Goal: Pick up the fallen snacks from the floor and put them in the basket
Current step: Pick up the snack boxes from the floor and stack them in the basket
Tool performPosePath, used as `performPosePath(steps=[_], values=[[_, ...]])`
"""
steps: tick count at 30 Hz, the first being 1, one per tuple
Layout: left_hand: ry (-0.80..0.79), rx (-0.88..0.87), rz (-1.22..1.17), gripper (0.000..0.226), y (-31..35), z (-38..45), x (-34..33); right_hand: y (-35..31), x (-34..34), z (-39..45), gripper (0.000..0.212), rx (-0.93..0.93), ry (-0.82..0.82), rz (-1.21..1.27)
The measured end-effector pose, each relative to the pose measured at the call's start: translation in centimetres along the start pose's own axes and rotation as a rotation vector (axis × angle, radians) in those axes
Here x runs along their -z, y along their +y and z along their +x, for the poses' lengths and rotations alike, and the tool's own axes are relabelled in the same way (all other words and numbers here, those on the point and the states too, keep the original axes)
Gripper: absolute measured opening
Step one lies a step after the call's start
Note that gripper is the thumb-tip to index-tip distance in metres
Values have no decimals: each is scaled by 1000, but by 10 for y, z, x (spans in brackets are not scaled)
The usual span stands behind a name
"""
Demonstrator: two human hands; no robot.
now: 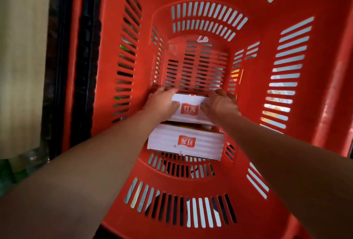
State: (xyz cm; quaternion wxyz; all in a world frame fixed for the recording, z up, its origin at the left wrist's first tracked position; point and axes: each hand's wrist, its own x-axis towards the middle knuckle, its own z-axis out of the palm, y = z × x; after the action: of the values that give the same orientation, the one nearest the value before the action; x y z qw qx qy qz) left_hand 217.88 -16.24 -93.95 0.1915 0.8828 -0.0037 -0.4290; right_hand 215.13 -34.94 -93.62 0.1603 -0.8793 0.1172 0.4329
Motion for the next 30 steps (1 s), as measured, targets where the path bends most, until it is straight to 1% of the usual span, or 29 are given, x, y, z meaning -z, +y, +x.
performPosePath(steps=[4,7,10,13,16,20,23,25,28,30], values=[[100,2,-30,44,2,2,-1,1,5,2,34,2,29,45],[128,-25,-26,43,8,-1,6,5,11,-12,34,-36,73,105],[88,-24,-16,43,9,-8,10,5,10,-21,38,-74,45,95],[23,-23,-1,42,9,-10,-1,4,-1,-17,36,-106,2,49],[40,15,0,46,3,-5,-15,0,-8,-13,36,-115,16,43],[47,27,77,48,3,-6,-15,-2,-5,-12,43,-144,13,-17],[30,35,167,62,11,-8,-10,-6,2,-16,65,-126,-26,-51],[24,34,183,66,17,-14,-4,-10,8,-26,76,-110,-35,-34],[18,-1,185,63,25,-34,8,-13,22,-48,82,-73,-55,-32],[30,-38,183,57,32,-55,20,-12,37,-69,83,-39,-59,-21]])
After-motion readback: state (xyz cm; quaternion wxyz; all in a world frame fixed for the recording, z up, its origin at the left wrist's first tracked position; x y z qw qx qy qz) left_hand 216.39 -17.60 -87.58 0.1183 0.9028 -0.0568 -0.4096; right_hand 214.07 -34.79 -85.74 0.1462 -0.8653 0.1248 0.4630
